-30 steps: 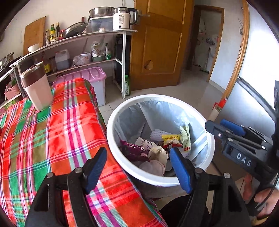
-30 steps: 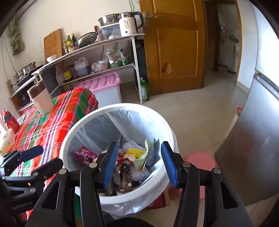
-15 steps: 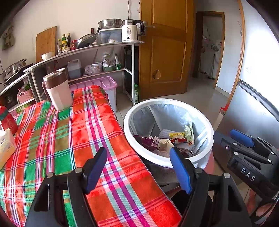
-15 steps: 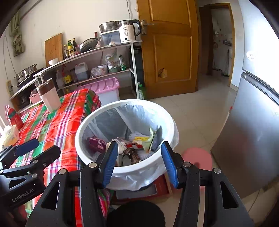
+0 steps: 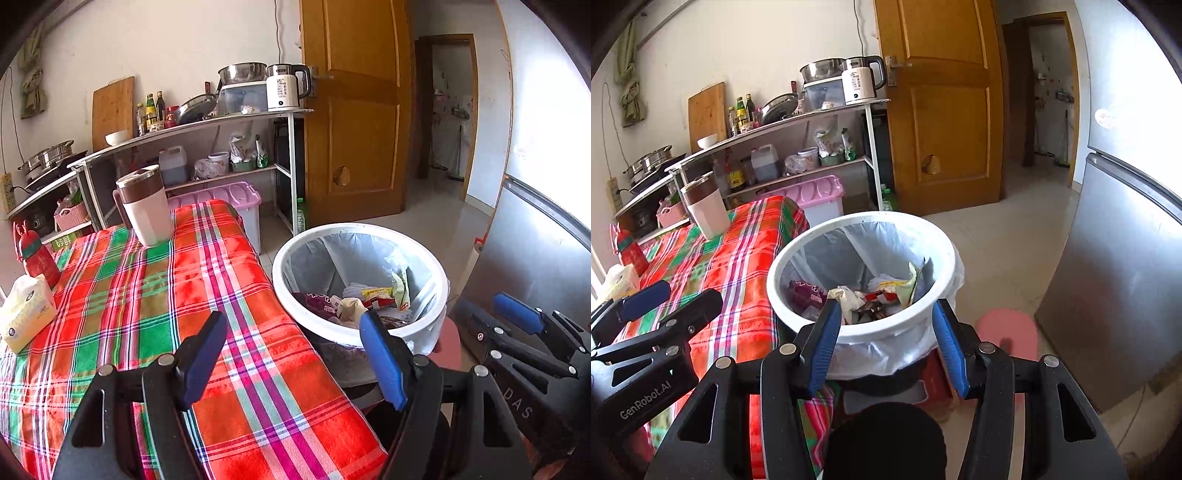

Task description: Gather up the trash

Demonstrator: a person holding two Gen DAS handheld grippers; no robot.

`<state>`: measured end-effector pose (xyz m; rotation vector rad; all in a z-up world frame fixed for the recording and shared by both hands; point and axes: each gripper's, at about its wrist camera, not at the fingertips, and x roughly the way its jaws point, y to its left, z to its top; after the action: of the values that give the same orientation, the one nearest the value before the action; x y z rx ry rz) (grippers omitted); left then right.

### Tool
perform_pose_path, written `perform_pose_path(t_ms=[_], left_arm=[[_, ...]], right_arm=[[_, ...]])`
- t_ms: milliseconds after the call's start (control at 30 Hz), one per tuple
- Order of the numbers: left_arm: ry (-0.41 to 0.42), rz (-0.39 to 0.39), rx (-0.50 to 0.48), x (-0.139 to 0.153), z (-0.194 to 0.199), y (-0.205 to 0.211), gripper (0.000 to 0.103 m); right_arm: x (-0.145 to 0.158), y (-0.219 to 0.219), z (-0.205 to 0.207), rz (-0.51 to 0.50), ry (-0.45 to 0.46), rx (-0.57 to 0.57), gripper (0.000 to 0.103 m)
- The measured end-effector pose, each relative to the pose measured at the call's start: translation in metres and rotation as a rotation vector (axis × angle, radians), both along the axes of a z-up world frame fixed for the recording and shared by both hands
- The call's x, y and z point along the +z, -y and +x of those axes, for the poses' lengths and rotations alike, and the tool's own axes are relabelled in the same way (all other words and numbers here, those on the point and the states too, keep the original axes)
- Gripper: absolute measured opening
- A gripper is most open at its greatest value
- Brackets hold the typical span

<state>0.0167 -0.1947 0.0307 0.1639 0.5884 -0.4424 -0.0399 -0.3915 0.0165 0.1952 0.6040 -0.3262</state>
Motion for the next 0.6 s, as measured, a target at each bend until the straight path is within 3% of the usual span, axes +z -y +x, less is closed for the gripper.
perform_pose_path(t_ms=[600], left_arm=[[0.005,-0.005,0.020,-0.0005,-0.0054,-0.0060,0.076]], right_arm=[[0.0018,-0.0109,-0.0037,0.004,0.018,0.027,0.052]])
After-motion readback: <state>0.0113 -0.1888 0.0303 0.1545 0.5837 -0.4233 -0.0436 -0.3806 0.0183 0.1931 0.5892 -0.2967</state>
